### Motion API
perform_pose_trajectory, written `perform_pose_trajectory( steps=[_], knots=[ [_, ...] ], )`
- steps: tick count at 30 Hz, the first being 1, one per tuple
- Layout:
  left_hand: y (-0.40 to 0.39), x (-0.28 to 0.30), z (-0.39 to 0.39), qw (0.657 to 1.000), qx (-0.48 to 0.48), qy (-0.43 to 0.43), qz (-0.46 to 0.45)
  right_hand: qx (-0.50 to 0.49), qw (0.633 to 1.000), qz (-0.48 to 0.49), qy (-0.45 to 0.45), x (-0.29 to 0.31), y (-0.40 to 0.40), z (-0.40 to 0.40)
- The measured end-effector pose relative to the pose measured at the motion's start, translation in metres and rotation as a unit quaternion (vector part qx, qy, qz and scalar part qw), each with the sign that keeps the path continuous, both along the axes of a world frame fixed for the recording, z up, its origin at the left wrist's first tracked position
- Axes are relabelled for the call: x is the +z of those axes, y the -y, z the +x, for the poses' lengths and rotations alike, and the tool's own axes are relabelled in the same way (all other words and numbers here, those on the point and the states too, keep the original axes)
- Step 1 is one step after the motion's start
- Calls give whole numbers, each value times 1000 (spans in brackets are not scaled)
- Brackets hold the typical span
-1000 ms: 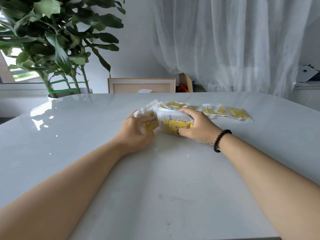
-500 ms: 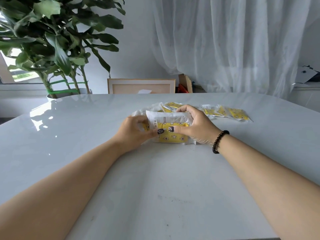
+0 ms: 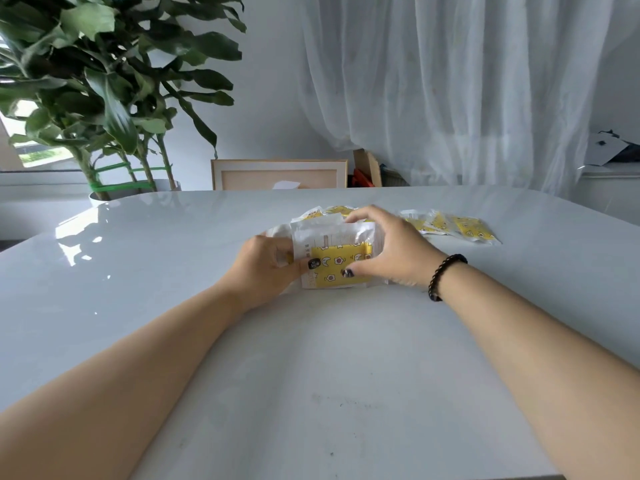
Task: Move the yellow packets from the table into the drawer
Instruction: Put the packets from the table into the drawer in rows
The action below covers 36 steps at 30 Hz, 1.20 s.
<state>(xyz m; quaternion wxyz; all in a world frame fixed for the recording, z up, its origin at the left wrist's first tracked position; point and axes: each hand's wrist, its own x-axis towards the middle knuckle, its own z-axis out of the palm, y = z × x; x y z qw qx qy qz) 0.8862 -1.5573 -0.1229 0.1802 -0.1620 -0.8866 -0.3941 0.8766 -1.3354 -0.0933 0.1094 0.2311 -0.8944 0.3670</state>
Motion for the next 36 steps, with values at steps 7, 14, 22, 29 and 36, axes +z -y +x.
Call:
perform_pose_trajectory(
  steps=[7, 14, 22, 29, 36],
  knots=[
    [0, -4, -6, 989, -26, -110, -93, -44, 949, 282, -135, 22, 19, 12],
    [-6, -7, 8, 978, -19, -160, -131, -41, 930, 353, -97, 27, 32, 22],
    [0, 30, 54, 978, 31, -136, -155, -52, 922, 359, -139, 32, 20, 51],
    [9, 68, 133, 979, 117, -116, -124, -78, 966, 202, -144, 73, 1, 133],
    [16, 65, 222, 992, 126, -27, 9, 17, 994, 104, 33, 85, -23, 232]
  ],
)
